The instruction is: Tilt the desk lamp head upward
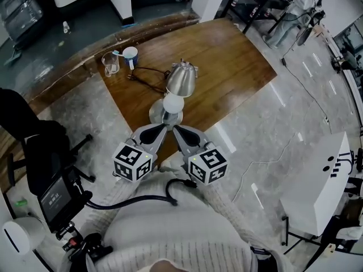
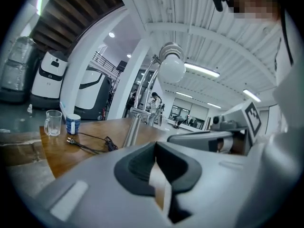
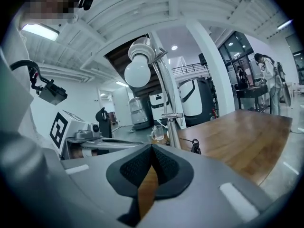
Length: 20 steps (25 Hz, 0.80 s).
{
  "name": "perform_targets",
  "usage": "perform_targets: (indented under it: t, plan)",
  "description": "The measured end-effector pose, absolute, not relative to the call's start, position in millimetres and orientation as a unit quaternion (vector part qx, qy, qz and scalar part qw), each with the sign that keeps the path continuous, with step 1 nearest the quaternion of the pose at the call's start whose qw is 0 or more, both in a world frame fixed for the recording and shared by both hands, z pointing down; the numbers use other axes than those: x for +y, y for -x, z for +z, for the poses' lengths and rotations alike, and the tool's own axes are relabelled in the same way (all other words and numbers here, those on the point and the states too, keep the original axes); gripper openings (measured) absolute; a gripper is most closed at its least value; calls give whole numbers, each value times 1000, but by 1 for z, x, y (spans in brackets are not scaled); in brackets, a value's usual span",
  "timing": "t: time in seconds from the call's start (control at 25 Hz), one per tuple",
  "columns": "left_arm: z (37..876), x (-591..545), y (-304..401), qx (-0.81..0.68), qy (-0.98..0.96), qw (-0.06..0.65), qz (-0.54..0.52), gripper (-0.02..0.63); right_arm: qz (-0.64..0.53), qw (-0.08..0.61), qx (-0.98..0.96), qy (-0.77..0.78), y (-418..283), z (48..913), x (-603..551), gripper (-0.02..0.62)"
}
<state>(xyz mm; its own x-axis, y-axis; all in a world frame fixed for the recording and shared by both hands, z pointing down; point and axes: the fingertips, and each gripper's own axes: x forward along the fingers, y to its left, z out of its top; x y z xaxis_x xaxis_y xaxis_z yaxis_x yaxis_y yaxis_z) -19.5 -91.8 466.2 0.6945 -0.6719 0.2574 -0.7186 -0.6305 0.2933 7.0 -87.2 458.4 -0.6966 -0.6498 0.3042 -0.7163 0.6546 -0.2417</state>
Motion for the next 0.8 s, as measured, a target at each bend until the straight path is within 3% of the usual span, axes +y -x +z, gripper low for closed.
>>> perform_targets:
  t: [0.56, 0.8]
  plan:
    - [472, -89, 17, -377, -900, 210, 58, 8, 185, 109, -901, -378, -10, 469, -88, -3]
    - [465, -90, 18, -381, -904, 180, 65, 8, 183, 115, -903, -371, -6, 468, -88, -2]
